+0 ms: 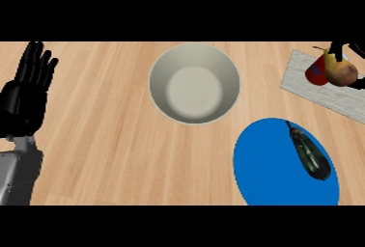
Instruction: Pick the pear from the plate and place it in the bowl
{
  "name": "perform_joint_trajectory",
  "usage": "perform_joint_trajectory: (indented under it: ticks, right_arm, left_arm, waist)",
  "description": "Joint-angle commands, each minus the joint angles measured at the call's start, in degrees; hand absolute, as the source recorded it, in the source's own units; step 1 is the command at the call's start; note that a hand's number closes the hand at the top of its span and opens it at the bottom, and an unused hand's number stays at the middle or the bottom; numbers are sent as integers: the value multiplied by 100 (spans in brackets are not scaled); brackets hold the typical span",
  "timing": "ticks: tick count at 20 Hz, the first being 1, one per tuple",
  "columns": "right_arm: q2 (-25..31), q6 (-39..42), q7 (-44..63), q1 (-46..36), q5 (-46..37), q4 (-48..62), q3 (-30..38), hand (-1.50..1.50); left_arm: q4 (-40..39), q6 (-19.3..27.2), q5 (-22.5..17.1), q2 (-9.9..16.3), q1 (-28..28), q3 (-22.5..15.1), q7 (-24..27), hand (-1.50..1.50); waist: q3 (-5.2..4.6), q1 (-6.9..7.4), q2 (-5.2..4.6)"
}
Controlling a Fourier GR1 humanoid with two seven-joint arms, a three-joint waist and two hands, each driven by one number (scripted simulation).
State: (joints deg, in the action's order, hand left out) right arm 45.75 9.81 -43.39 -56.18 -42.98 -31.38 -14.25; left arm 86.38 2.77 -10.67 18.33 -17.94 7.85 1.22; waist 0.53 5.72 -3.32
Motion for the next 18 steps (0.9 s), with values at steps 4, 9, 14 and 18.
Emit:
perform_joint_trajectory:
  ticks: [4,9,14,18]
  right_arm:
    - [324,396,-1396,-808,618,813,707,150]
    - [124,1092,-1804,-1299,987,1196,929,150]
    - [-98,2065,-1715,-1773,1322,1375,965,150]
    - [-451,2301,-1431,-2171,1359,1453,828,150]
  left_arm:
    - [-64,-23,9,-28,-16,-55,-87,0]
    - [-162,2,100,-69,1,-97,-5,0]
    - [-120,-167,-41,135,18,85,-7,0]
    - [-395,-22,97,88,-145,97,73,0]
  waist:
    - [-18,96,63]
    - [-34,7,119]
    - [-45,-45,200]
    - [-52,-117,172]
